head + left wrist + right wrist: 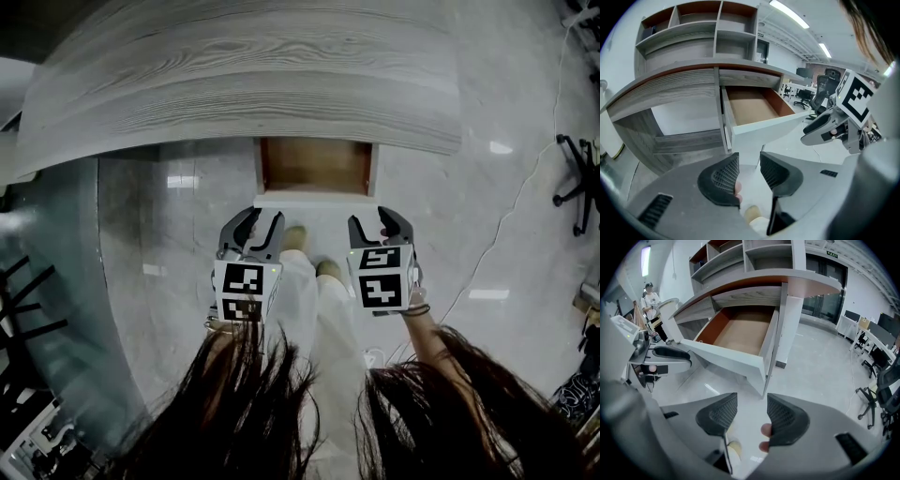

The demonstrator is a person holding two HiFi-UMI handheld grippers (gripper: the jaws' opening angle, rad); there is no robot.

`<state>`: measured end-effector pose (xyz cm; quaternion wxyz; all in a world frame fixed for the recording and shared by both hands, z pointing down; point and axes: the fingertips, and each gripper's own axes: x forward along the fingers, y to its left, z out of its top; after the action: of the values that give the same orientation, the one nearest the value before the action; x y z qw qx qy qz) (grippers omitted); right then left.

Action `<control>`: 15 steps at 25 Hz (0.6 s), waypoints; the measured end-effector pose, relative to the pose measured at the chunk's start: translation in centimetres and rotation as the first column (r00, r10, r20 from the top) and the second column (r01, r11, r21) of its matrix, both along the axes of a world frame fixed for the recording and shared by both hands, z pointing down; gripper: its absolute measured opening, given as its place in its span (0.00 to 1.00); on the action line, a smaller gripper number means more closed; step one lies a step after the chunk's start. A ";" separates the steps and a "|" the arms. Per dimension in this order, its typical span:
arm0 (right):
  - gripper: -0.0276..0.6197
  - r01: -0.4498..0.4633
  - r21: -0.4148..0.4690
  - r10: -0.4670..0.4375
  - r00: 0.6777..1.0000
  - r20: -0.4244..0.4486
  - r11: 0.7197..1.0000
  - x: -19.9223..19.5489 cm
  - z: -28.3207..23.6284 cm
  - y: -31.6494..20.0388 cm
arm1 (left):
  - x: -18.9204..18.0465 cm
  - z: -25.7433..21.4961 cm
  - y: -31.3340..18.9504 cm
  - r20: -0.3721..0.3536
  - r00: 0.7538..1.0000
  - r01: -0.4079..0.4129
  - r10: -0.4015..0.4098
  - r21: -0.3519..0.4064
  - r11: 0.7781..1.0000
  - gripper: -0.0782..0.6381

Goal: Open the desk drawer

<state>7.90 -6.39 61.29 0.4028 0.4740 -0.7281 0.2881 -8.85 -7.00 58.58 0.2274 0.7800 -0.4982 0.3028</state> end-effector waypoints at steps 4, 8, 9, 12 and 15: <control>0.36 0.008 -0.006 -0.008 1.000 0.002 1.000 -0.1 0.0 0.5 | 0.0 0.2 0.4 -0.010 1.000 0.018 -0.018 0.011 1.000 0.31; 0.36 0.019 -0.019 -0.019 1.000 -0.002 1.000 -0.2 0.0 1.2 | 0.3 0.2 1.0 -0.005 1.000 0.014 -0.014 -0.001 1.000 0.31; 0.36 0.023 -0.018 -0.023 1.000 -0.003 1.000 -0.3 -0.1 1.3 | 0.4 -0.1 1.1 -0.002 1.000 0.018 -0.018 -0.005 1.000 0.31; 0.35 0.027 -0.013 -0.027 1.000 -0.001 1.000 -0.5 -0.4 1.6 | 0.4 -0.7 1.5 -0.001 1.000 0.030 -0.030 -0.005 1.000 0.30; 0.34 0.028 -0.008 -0.028 1.000 0.001 1.000 -0.5 -1.1 2.0 | 0.4 -1.1 2.0 0.000 0.999 0.039 -0.039 0.000 0.999 0.29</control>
<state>7.36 -4.38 60.23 0.4084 0.4619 -0.7336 0.2858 -8.45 -5.02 57.49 0.2333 0.7702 -0.5132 0.2982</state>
